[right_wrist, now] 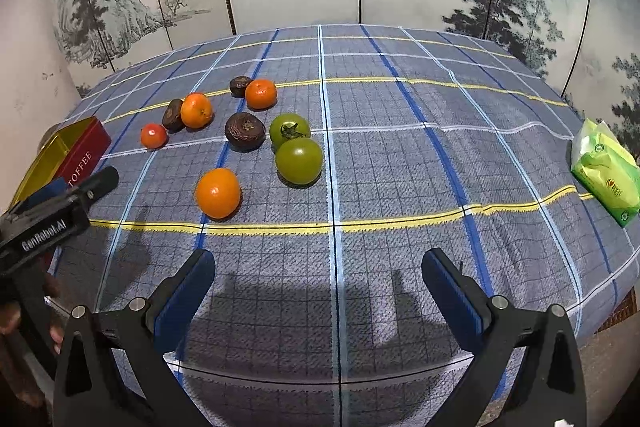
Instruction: Organize fruits
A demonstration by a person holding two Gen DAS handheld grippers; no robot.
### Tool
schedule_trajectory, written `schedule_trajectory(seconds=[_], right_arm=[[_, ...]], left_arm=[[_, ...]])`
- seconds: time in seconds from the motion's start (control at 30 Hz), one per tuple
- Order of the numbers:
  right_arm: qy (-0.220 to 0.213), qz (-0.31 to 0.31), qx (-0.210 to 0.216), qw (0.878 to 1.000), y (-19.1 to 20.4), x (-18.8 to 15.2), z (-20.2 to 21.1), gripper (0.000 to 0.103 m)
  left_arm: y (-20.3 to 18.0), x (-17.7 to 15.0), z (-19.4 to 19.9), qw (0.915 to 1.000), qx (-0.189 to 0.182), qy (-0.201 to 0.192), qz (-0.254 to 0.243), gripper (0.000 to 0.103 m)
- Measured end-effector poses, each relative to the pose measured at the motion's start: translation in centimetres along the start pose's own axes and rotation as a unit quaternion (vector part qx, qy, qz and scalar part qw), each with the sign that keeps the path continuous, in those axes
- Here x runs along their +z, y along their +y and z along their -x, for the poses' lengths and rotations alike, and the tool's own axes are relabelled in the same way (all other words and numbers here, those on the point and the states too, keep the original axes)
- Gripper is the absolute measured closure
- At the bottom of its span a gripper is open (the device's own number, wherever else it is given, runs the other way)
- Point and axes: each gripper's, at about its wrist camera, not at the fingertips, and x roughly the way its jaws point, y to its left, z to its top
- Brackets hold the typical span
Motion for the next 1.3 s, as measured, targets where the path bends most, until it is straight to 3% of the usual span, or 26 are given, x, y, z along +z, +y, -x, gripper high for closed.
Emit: schedule_trajectory(seconds=[0.17,0.6,0.87,1.0,1.07,1.13,1.3], right_arm=[[0.001,-0.005,0.004,1.0,-0.4,-0.2,0.0,0.0],[0.003,-0.011,0.008,1.0,-0.7,-0.3,-0.1,0.0],[0.004,-0.013,0.012,1.0,-0.7,-0.4,-0.2,0.0],[0.007,-0.015,0.015,1.0,-0.8,-0.5,-0.2,0.0],[0.009,-0.014,0.015,1.0,-0.8,-0.5,-0.3,0.0],[0.009,-0.014,0.016,1.0,-0.8,-0.5,-0.3,0.0],[0.01,-0.013,0.016,1.0,-1.1,-0.5,-0.4,0.0]], left_arm=[[-0.3,0.2,0.2,0.9998,0.004,-0.01,-0.017,0.0],[-2.2,-0.1,-0.1,0.997,-0.066,-0.001,-0.04,0.0],[-2.6,0.0,-0.6,0.9969,-0.071,0.009,-0.034,0.0],[-3.3,2.3,-1.2,0.9975,-0.049,-0.008,-0.049,0.0],[-3.4,3.7,-2.3,0.9972,-0.056,0.002,-0.049,0.0],[-3.7,5.1,-3.5,0.9966,-0.066,0.009,-0.048,0.004],[-4.8,6.9,-6.9,0.9943,-0.073,0.036,-0.069,0.03]])
